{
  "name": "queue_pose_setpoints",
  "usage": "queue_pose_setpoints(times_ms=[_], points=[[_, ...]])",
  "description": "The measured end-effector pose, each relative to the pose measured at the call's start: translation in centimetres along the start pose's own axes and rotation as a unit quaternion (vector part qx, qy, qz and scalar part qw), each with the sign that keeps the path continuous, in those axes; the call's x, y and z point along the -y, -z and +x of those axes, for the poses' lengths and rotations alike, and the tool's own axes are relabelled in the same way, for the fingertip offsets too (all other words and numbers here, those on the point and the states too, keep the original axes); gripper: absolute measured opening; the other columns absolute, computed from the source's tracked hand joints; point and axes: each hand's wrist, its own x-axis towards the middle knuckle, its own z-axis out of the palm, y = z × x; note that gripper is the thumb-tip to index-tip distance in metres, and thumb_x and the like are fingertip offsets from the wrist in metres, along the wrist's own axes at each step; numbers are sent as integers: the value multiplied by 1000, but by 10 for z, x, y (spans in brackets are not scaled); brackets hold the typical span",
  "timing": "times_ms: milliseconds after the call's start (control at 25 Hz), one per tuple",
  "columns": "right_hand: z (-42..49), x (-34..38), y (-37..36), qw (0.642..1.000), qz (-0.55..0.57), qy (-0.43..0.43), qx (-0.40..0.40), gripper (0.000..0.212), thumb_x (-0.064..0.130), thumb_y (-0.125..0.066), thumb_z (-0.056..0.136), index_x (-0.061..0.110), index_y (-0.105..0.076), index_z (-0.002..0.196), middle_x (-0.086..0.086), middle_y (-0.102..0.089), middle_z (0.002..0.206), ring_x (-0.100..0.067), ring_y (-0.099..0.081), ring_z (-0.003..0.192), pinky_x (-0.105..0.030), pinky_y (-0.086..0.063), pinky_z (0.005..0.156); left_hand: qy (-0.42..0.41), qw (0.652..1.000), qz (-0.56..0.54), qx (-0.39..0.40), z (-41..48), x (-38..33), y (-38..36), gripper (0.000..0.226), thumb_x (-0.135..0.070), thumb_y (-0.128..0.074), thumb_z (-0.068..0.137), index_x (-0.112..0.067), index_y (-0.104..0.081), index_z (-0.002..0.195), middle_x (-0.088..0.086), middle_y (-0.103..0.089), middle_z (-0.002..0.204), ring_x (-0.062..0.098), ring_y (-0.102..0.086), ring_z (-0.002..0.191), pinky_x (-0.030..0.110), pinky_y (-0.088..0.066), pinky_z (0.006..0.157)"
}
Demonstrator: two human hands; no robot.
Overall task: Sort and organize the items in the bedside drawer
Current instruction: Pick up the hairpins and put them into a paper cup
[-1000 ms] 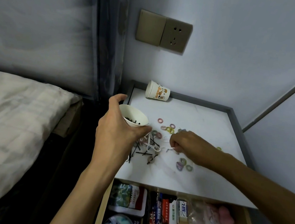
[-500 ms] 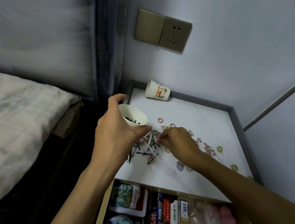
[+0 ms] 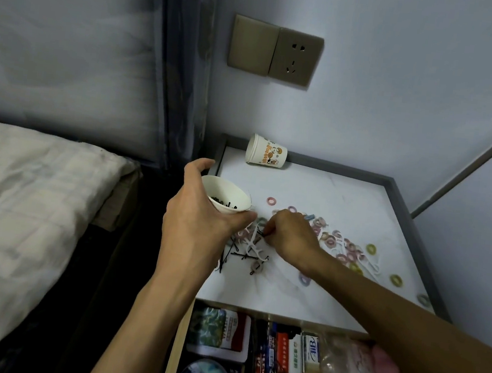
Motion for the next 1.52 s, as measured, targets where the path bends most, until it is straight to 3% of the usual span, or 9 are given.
queue_pose_setpoints(times_ms=[120,240,320,440,560,800,1040,1320,1520], points=[[-5,0,6,997,-76,6,-1,10,9,-56,89,7,-65,83,-12,-66,86,-33,-66,84,-31,-44,62,1,1000,2,1,0,0,0,92,-30,-91,61,-28,-40,138,-5,-55,111,14,-54,101,23,-42,80],[-17,-2,13,982,-175,68,10,17,-2,-47,90,2,-62,97,-18,-64,103,-35,-63,95,-30,-34,64,2,1000,3,2,0,-1,1,91,-30,-91,62,-28,-41,137,-6,-54,110,12,-53,99,21,-40,78],[-23,-8,13,977,-185,106,14,20,-6,-45,88,0,-59,101,-19,-63,105,-35,-62,96,-31,-34,65,3,1000,1,3,0,-1,3,90,-30,-90,62,-28,-41,137,-6,-54,110,12,-52,99,20,-39,77],[-21,-20,18,984,-136,112,-26,19,-6,-54,85,11,-47,93,-11,-64,93,-23,-60,75,-34,-46,61,5,1000,-4,5,0,0,5,90,-29,-90,63,-28,-40,137,-6,-54,111,11,-51,99,10,-38,64],[-21,-31,22,981,-45,184,-33,15,7,-61,92,18,-61,102,0,-68,93,-11,-61,76,-31,-54,67,5,1000,-7,5,1,-1,4,90,-29,-90,63,-28,-41,137,-6,-54,111,12,-52,99,10,-39,65],[-32,-32,13,930,-51,364,16,15,19,-69,88,11,-76,100,-3,-74,95,-15,-68,88,-27,-53,81,2,1000,-4,1,-1,-2,2,90,-30,-90,62,-27,-41,138,-3,-57,114,13,-54,102,17,-39,71],[-32,-24,5,956,-8,290,49,24,22,-68,90,15,-69,113,-2,-69,112,-14,-62,103,-26,-49,90,2,1000,-2,0,0,-2,-1,91,-30,-90,62,-27,-40,138,-2,-58,114,14,-54,101,22,-40,78],[-30,-20,8,966,46,248,59,16,20,-72,86,16,-76,101,3,-73,101,4,-57,85,-3,-38,74,5,1000,-5,-3,1,-1,-1,90,-31,-90,62,-29,-41,137,0,-60,115,17,-57,102,26,-46,80],[-30,-25,5,955,-30,293,35,15,23,-62,93,17,-73,100,0,-65,104,-14,-59,98,-28,-48,81,2,1000,-6,-1,0,-1,0,88,-29,-90,62,-28,-42,136,-3,-57,110,15,-56,98,25,-44,80]])
